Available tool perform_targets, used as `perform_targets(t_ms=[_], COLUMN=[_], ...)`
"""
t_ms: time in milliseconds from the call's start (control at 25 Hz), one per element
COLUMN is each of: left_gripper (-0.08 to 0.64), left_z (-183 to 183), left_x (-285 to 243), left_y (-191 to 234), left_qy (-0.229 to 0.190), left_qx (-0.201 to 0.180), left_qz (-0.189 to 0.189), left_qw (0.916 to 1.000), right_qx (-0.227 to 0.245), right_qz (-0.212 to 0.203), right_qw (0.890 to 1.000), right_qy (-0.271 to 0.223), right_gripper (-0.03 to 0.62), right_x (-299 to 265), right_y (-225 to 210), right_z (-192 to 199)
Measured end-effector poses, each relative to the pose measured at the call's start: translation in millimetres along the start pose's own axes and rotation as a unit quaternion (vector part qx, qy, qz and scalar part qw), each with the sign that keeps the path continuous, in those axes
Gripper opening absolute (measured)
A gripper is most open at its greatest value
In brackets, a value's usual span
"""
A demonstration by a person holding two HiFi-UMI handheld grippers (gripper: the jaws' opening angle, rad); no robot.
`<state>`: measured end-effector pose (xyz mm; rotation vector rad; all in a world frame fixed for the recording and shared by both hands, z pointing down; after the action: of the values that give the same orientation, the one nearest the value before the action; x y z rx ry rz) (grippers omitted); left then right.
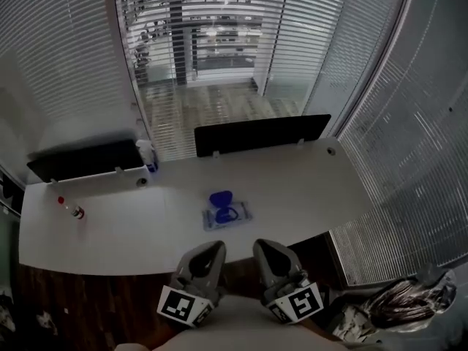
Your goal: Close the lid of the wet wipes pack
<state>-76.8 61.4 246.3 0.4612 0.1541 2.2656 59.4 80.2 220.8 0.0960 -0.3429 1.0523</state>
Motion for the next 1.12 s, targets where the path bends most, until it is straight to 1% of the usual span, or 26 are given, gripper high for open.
perform_targets(t_ms=[160,360,600,680,840,1040,1120], left_gripper=[0.003,0.003,0.003,0.003,0.003,0.003,0.003], left_z=[-10,0,8,8,8,34,37], left_x=[-18,-30,-43,-48,-60,-69,-74], left_y=[25,46,54,54,52,55,55], left_qy=[-0.016,-0.001,0.007,0.007,0.006,0.016,0.012], left_qx=[-0.005,-0.002,-0.009,-0.014,-0.019,-0.021,-0.024], left_qz=[0.002,-0.006,-0.007,-0.011,-0.02,-0.047,-0.048], left_qw=[0.9999,1.0,0.9999,0.9998,0.9996,0.9986,0.9985], right_qx=[0.01,0.007,-0.002,-0.004,-0.004,-0.007,-0.01], right_qz=[0.004,0.003,-0.005,-0.013,-0.017,-0.033,-0.037], right_qw=[1.0,1.0,1.0,1.0,1.0,0.999,0.999], right_qy=[0.005,0.014,0.015,0.015,0.018,0.021,0.025], right_gripper=[0.0,0.0,0.0,0.0,0.0,0.0,0.0], right_x=[-28,-49,-58,-61,-63,-63,-64], right_y=[-13,-24,-32,-33,-46,-66,-73], right_z=[8,25,39,37,37,56,59])
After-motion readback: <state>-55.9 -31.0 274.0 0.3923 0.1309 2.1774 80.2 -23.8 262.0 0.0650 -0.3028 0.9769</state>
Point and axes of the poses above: the fingertips, and each gripper's own axes: x backward along the fingers, y to its left, z out of its underside, the point moved 6 cm from there along x, backward along the fingers, and after that the axes turned 13 degrees about -y, right-handed, at the moved point
